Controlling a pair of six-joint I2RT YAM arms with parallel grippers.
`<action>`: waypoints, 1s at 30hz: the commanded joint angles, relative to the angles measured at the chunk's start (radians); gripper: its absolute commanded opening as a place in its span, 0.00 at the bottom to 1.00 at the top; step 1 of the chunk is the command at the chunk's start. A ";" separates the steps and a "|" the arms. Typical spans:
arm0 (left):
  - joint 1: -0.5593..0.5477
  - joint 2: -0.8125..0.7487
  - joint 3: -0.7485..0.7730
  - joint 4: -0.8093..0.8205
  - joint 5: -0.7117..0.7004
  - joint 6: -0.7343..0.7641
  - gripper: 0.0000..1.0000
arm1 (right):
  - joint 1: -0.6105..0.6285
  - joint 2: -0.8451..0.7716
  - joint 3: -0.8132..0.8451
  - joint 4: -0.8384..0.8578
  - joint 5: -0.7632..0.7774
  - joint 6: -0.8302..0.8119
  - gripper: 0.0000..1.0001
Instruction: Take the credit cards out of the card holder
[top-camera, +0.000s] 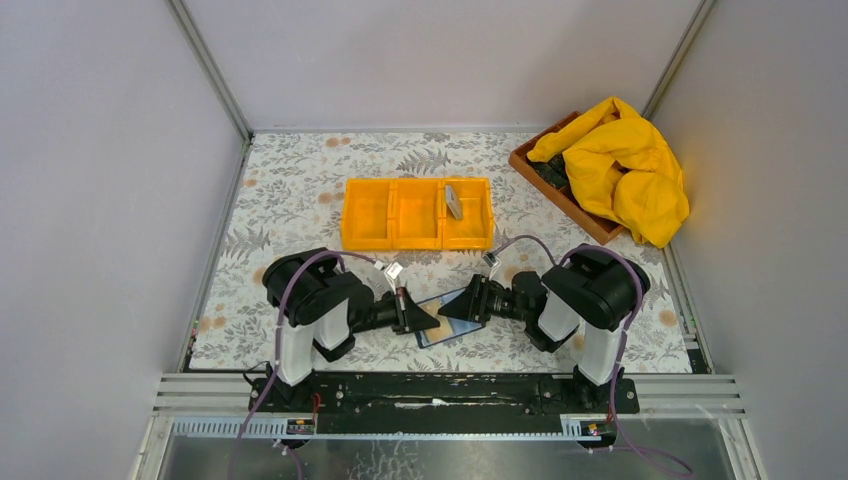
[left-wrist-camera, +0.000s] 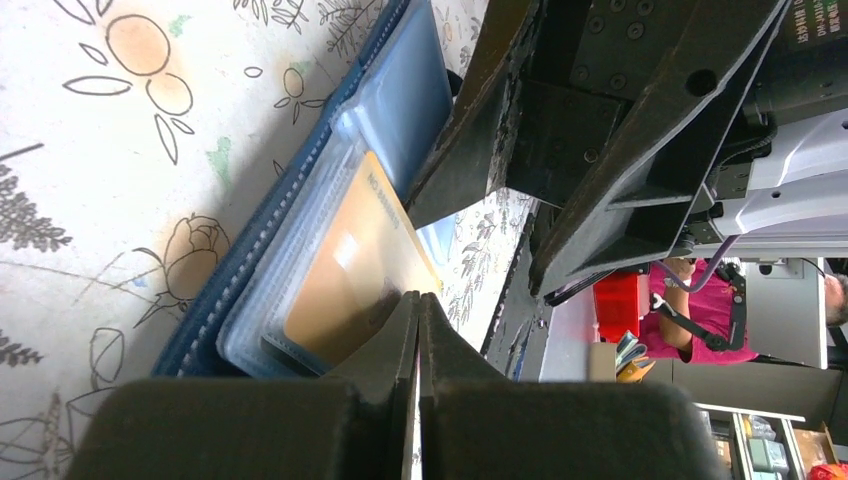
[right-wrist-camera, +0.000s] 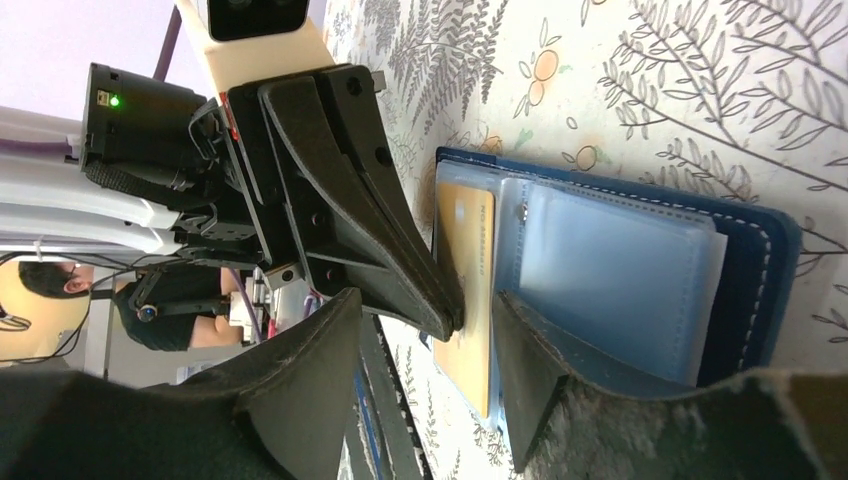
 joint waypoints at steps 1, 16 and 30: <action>0.022 -0.033 -0.013 0.009 0.003 0.016 0.00 | 0.005 -0.006 0.008 0.122 -0.093 0.008 0.58; -0.043 -0.583 0.015 -0.712 -0.106 0.168 0.00 | 0.005 -0.054 0.021 -0.060 -0.038 -0.067 0.56; -0.380 -0.865 -0.014 -1.031 -0.458 0.213 0.00 | 0.005 -0.259 0.056 -0.429 0.081 -0.221 0.36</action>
